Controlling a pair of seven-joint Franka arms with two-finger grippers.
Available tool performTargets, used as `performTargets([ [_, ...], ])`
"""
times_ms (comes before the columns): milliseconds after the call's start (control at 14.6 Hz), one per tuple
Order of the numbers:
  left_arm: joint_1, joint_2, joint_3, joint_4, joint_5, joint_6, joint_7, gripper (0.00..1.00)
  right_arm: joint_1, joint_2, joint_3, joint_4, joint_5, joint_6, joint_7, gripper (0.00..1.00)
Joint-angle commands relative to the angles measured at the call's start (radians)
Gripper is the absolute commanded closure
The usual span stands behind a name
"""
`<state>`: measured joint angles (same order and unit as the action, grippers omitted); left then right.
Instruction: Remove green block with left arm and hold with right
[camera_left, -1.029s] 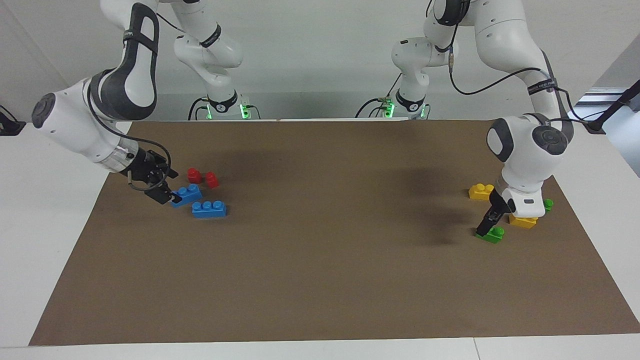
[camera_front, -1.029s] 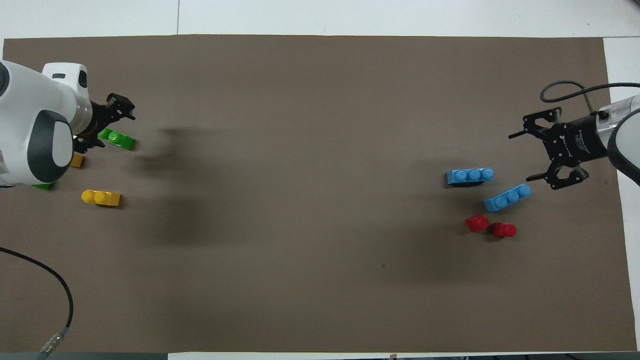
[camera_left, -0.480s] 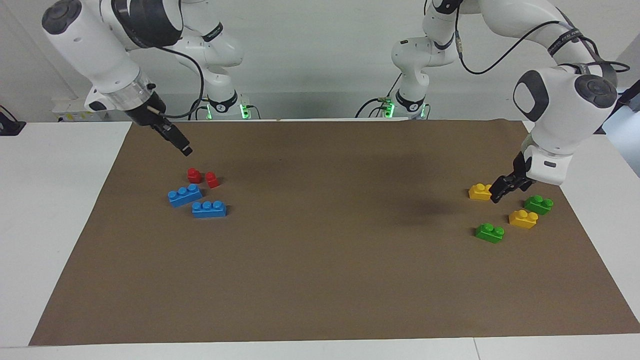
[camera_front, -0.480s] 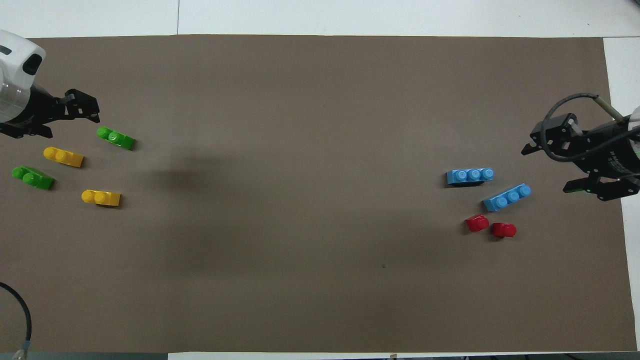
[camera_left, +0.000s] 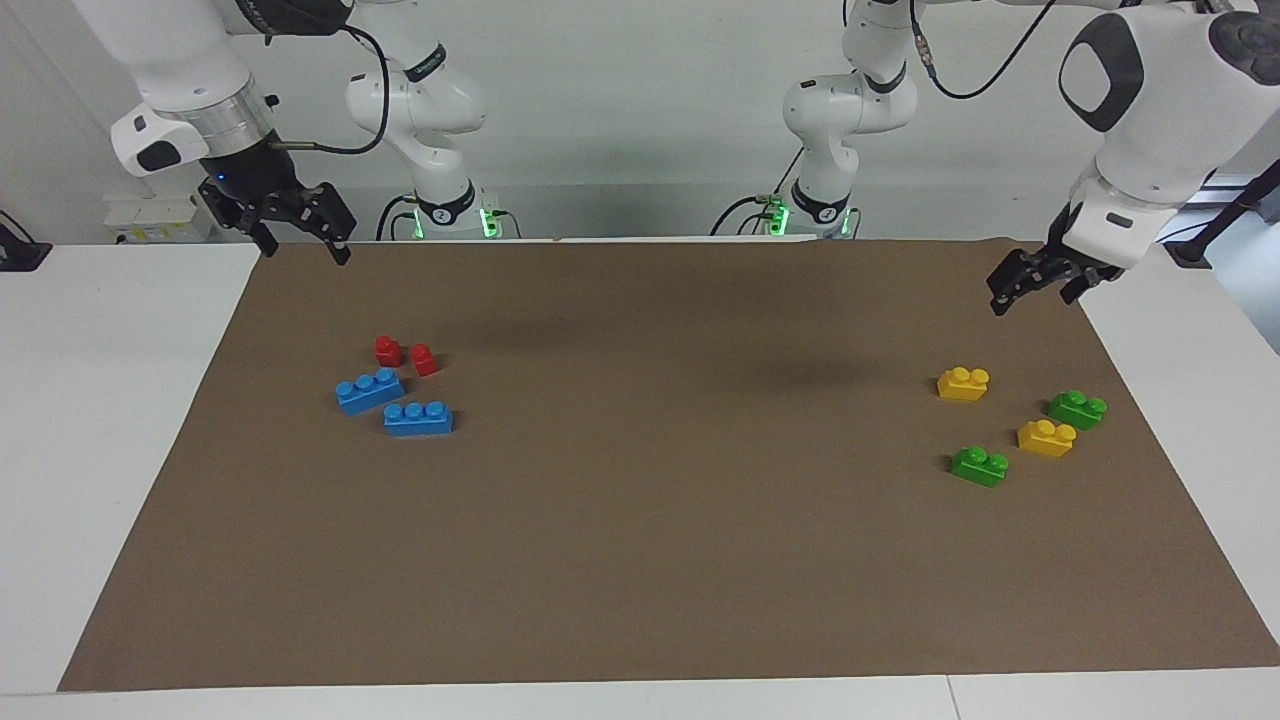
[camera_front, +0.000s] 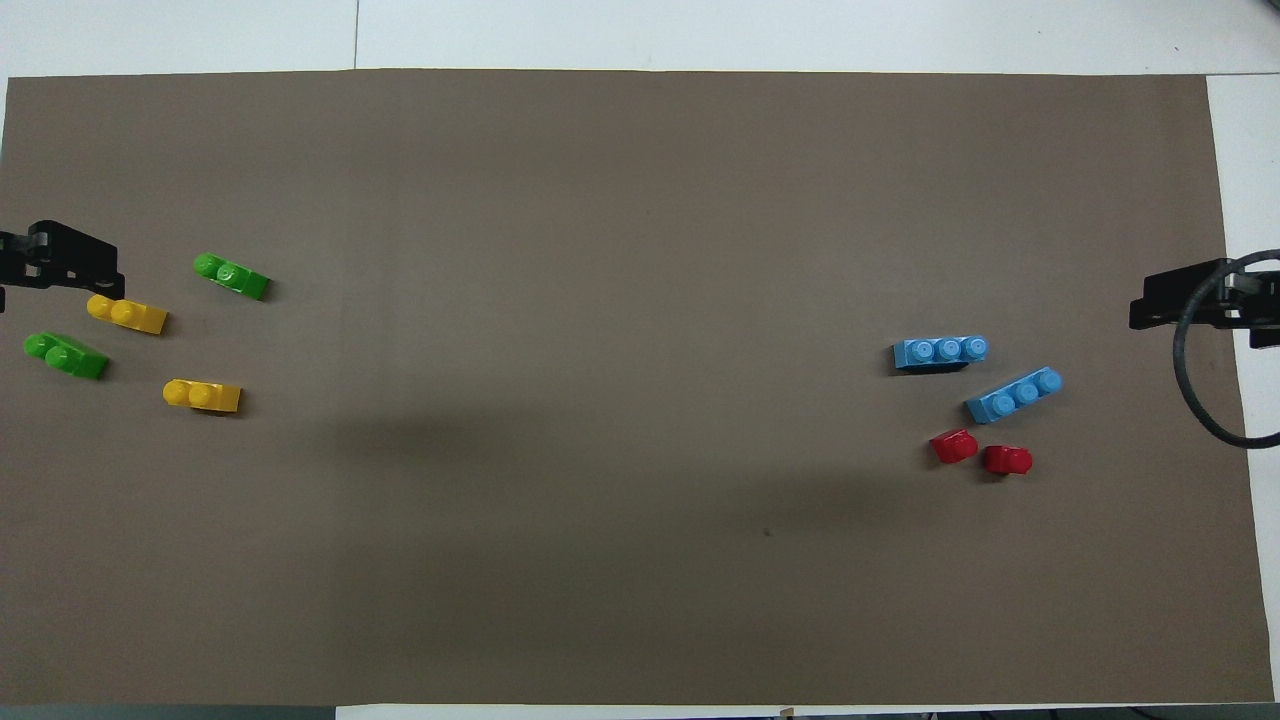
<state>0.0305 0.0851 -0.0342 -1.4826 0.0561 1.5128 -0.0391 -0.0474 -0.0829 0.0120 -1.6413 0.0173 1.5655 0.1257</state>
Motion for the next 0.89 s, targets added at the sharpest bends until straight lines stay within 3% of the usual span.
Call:
performTargets([
  [0, -0.017, -0.062, 0.008, -0.036, -0.016, -0.022, 0.019, 0.0, -0.009, 0.009, 0.005, 0.014, -0.022, -0.004, -0.041, 0.0],
  [206, -0.018, -0.119, 0.008, -0.094, -0.016, -0.016, 0.018, 0.0, -0.023, 0.009, 0.0, 0.012, -0.022, -0.001, -0.058, 0.0],
  [480, -0.017, -0.128, 0.01, -0.104, -0.051, 0.001, 0.018, 0.0, -0.022, -0.003, 0.0, -0.008, -0.023, -0.022, -0.074, 0.0],
  [823, -0.015, -0.171, 0.011, -0.209, -0.071, 0.131, 0.019, 0.0, -0.02, -0.003, 0.0, -0.009, -0.025, -0.033, -0.081, 0.0],
])
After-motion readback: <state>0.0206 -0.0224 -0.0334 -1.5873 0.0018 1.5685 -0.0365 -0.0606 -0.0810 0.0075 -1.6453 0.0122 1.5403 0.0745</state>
